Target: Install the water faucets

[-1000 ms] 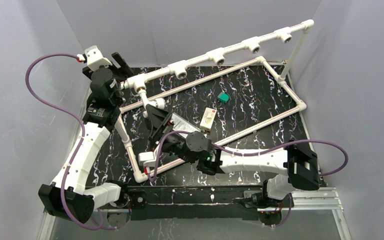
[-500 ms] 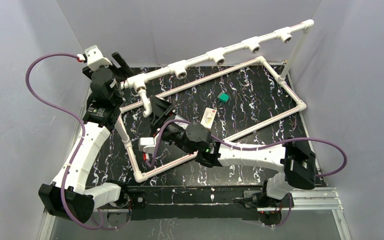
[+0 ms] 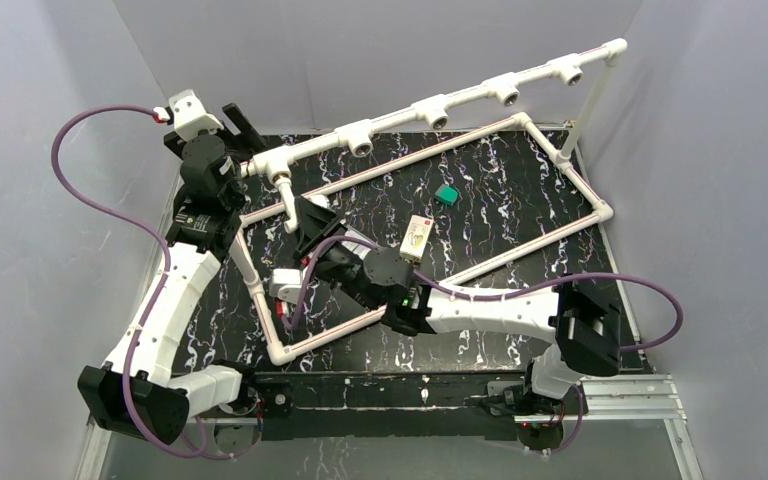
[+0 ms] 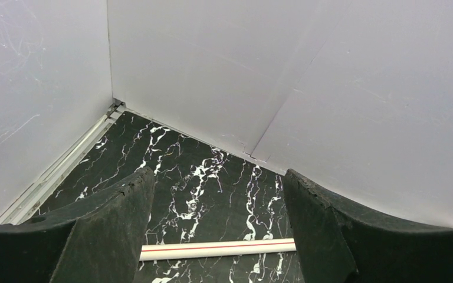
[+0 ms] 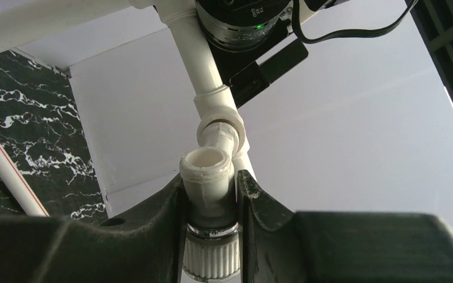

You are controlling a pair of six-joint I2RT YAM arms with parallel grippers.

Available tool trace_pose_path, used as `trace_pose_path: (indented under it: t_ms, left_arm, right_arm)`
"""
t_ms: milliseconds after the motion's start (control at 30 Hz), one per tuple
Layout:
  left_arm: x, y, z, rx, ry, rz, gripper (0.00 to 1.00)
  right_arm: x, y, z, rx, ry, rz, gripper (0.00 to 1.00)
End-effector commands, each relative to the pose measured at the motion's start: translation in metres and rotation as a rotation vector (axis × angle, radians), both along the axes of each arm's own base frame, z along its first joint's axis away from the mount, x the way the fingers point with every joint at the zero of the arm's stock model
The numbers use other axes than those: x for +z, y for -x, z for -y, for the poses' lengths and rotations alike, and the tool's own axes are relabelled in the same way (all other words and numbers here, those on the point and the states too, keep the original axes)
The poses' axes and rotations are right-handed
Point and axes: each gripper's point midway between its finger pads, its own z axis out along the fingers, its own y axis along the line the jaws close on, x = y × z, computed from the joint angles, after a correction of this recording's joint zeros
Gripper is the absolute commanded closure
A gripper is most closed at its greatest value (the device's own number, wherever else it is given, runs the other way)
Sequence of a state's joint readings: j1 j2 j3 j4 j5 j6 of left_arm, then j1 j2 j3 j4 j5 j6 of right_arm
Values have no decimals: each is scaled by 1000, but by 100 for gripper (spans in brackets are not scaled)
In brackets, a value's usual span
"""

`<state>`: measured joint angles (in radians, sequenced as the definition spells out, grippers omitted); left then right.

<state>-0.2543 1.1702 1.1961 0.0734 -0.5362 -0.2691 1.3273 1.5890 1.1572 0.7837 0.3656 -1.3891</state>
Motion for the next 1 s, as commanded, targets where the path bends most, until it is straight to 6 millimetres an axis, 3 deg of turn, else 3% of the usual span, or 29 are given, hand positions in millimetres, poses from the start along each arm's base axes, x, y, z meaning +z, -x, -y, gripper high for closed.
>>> trace_pose_path:
  t_ms: [0,233,400,733,967]
  left_arm:
    - [-150,28,-3,-18,-141,-516,23]
    - [-153,30,-2,-21,-132,-523,23]
    - [-153,29,-1,-25,-129,-524,23]
    - [-153,31,-1,-31,-123,-516,23]
    - [-151,32,1,-43,-117,-507,23]
  right_arm:
    - [34,-8,4,-35,-186,-41,96]
    - [44,-15,11,-64,-427,-175,99]
    - [49,-13,16,-25,-716,-380,99]
    - [25,-23,24,70,-1331,-854,99]
    - [15,-21,27,186,-1612,-1100,99]
